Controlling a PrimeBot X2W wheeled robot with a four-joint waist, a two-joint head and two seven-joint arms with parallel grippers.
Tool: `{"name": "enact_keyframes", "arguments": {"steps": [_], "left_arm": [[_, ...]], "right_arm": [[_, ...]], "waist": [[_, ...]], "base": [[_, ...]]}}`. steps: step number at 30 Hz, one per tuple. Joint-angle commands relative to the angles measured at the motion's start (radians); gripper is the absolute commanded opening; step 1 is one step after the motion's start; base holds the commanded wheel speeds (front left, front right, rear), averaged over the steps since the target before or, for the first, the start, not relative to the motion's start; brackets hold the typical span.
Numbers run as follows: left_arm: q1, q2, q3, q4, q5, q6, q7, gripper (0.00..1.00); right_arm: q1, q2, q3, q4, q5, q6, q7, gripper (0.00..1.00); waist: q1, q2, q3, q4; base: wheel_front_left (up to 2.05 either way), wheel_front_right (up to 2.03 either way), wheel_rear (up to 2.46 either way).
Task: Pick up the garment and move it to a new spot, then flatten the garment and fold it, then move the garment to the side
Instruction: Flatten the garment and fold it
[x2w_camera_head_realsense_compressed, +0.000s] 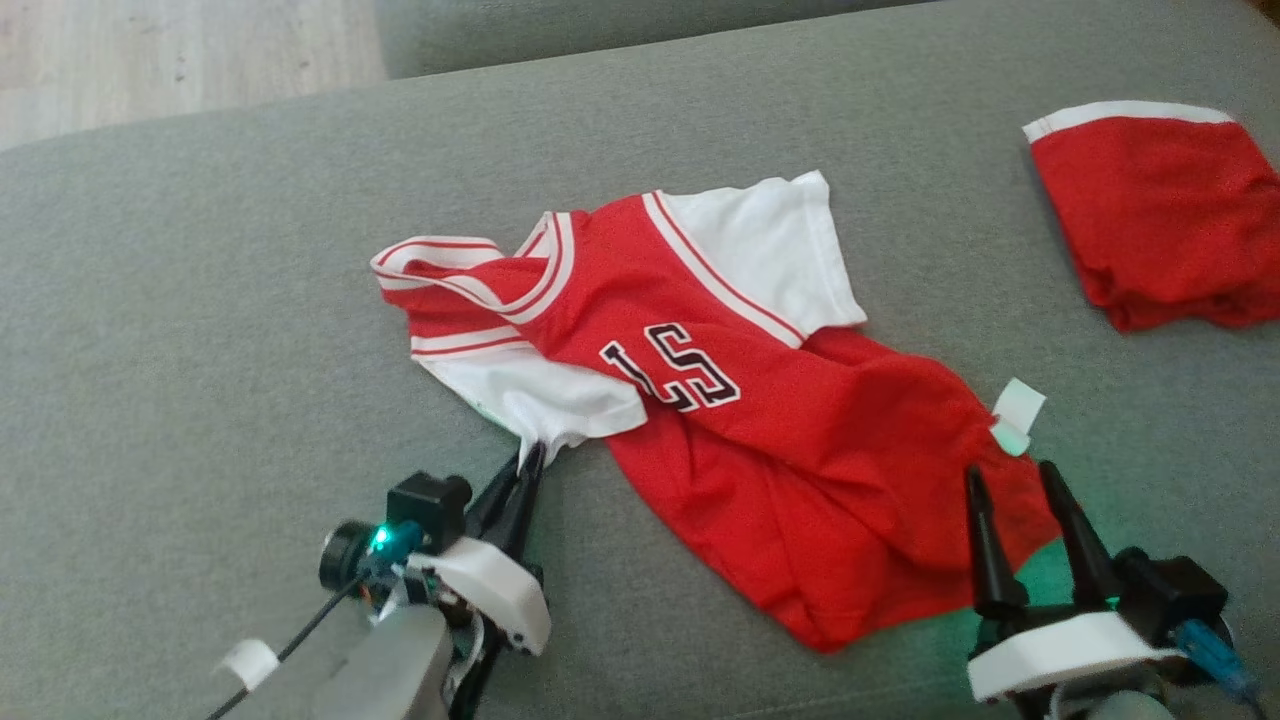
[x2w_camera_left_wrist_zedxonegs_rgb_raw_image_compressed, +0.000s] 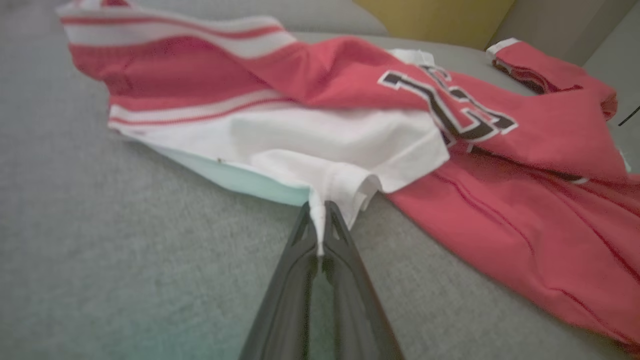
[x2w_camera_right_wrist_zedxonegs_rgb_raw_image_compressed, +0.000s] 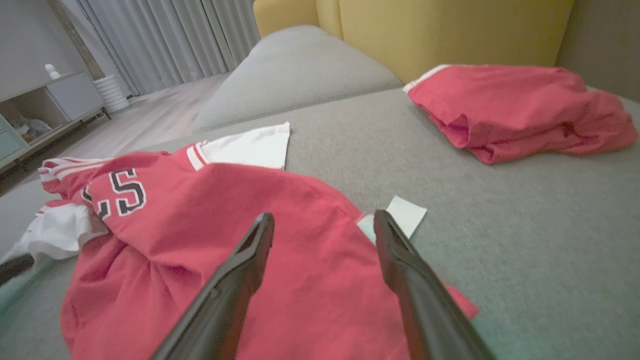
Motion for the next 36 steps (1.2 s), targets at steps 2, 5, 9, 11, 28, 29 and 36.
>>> {"name": "enact_keyframes", "arguments": {"steps": [2, 5, 9, 11, 28, 29, 36], "left_arm": [[-0.009, 0.052, 0.029, -0.084, 0.041, 0.033, -0.029, 0.0], [0.01, 0.103, 0.056, -0.172, 0.067, 0.08, -0.036, 0.0], [0.056, 0.163, 0.107, -0.291, 0.07, 0.121, -0.037, 0.0], [0.066, 0.176, 0.118, -0.316, 0.068, 0.127, -0.037, 0.0], [0.132, 0.251, 0.172, -0.551, 0.06, 0.196, -0.027, 0.0], [0.129, 0.25, 0.167, -0.562, 0.062, 0.195, -0.025, 0.0], [0.092, 0.224, 0.125, -0.629, 0.067, 0.176, -0.008, 0.0]], "right_arm": [[-0.043, -0.024, -0.021, 0.028, -0.019, -0.001, -0.004, 1.0], [-0.06, -0.028, -0.097, 0.092, -0.053, -0.001, -0.004, 1.0], [-0.074, -0.027, -0.172, 0.193, -0.1, -0.001, -0.004, 1.0], [-0.078, -0.028, -0.171, 0.212, -0.115, -0.001, -0.004, 1.0], [-0.424, -0.096, -0.293, 0.255, -0.257, -0.001, -0.004, 0.0], [-0.472, -0.122, -0.298, 0.269, -0.272, -0.001, -0.004, 0.0], [-0.754, -0.251, -0.311, 0.439, -0.299, -0.001, 0.019, 0.0]], "waist": [[0.0, 0.0, 0.003, 0.022], [0.0, 0.0, 0.007, 0.045], [0.0, 0.0, 0.011, 0.077], [0.0, 0.0, 0.013, 0.087], [0.0, 0.0, 0.043, 0.234], [0.0, 0.0, 0.05, 0.244], [0.0, 0.0, 0.102, 0.314]], "base": [[0.0, 0.0, 0.0], [0.0, 0.0, 0.0], [0.0, 0.0, 0.0], [0.0, 0.0, 0.0], [0.0, 0.0, 0.0], [0.0, 0.0, 0.0], [0.0, 0.0, 0.0]]}}
